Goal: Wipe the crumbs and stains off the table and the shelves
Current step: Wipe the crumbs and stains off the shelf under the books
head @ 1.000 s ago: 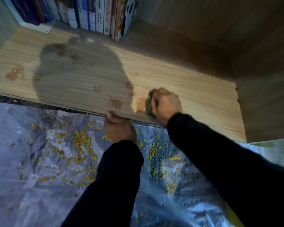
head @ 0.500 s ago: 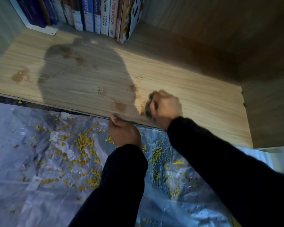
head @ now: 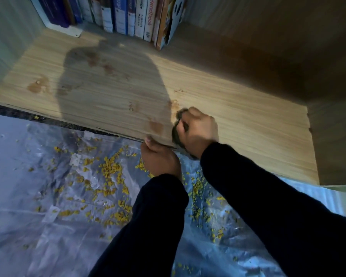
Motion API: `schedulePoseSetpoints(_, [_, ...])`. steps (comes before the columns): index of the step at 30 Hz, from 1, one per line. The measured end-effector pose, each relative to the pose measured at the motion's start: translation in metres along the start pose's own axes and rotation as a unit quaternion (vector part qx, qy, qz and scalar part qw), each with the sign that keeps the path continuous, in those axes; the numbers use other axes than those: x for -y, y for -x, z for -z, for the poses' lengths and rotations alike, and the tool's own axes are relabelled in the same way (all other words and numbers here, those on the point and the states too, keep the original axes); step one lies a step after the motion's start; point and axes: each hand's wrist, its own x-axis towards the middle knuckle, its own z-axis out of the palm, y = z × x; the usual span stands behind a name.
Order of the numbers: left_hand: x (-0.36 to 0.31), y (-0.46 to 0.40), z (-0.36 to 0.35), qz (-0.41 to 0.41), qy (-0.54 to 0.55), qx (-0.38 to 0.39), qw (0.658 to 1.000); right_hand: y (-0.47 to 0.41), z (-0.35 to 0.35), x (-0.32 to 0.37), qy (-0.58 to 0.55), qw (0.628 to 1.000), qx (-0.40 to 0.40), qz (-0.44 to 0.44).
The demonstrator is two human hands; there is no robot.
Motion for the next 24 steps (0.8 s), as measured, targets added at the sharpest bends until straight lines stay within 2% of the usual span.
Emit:
schedulePoseSetpoints(5, [-0.001, -0.001, 0.006, -0.004, -0.016, 0.019, 1.000, -0.053, -0.005, -0.002, 0.034, 0.997, -0.005, -0.068])
schedulePoseSetpoints(8, [-0.002, 0.000, 0.007, -0.007, -0.022, 0.023, 0.999, -0.052, -0.004, 0.003, 0.033, 0.995, -0.020, -0.096])
schedulePoseSetpoints(13, [-0.004, 0.000, 0.005, 0.006, -0.034, 0.001, 0.999, 0.020, -0.002, 0.018, -0.034, 0.998, -0.026, -0.050])
schedulePoseSetpoints(16, [-0.003, -0.001, 0.008, 0.016, -0.046, 0.015, 0.999, 0.028, -0.001, 0.017, -0.034, 0.998, -0.011, -0.049])
schedulePoseSetpoints(21, [0.001, -0.004, 0.007, -0.003, -0.029, 0.014, 0.999, -0.037, -0.017, 0.011, -0.022, 0.995, -0.053, -0.078])
schedulePoseSetpoints(24, [0.002, -0.006, 0.008, 0.002, -0.012, 0.030, 0.999, -0.085, -0.023, 0.012, -0.011, 0.996, -0.026, -0.083])
